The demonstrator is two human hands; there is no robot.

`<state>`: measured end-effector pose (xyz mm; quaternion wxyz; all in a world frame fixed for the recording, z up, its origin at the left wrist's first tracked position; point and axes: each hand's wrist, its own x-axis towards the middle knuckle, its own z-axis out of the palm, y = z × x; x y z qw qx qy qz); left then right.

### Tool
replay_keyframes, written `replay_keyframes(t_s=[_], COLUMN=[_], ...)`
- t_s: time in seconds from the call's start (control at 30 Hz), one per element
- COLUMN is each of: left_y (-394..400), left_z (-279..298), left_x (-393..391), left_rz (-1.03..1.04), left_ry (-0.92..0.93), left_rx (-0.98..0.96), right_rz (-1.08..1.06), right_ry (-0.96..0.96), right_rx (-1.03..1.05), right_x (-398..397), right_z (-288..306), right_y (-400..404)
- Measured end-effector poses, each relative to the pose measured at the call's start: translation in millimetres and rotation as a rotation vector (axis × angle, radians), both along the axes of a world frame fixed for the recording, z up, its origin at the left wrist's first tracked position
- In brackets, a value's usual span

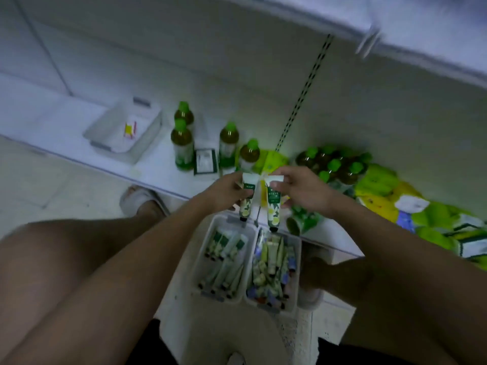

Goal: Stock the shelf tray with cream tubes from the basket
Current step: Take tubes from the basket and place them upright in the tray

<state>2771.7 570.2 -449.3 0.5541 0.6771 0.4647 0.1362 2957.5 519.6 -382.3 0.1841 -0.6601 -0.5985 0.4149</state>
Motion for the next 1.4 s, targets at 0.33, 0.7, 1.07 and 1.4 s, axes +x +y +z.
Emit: replay_keyframes(t_s=[0.33,0.7,1.07,1.4], left_y=[-5,-16,19,76], left_z=[215,359,421,441], left_x=[-16,0,32,83], left_rz=[-0.099,-0.017,0.023,-0.014], left_ry=[-0.152,-0.235,-0.237,-0.138], left_rx=[0.212,0.485,0.654,0.748], right_rz=[0.031,0.004,-0.066,-0.165], right_ry=[-0.130,-0.299,-0.424,-0.578], right_rx=[0.312,0.588,0.662,0.680], right_x=[14,23,38,63], right_z=[176,311,374,373], right_y=[-26,-52,-19,50])
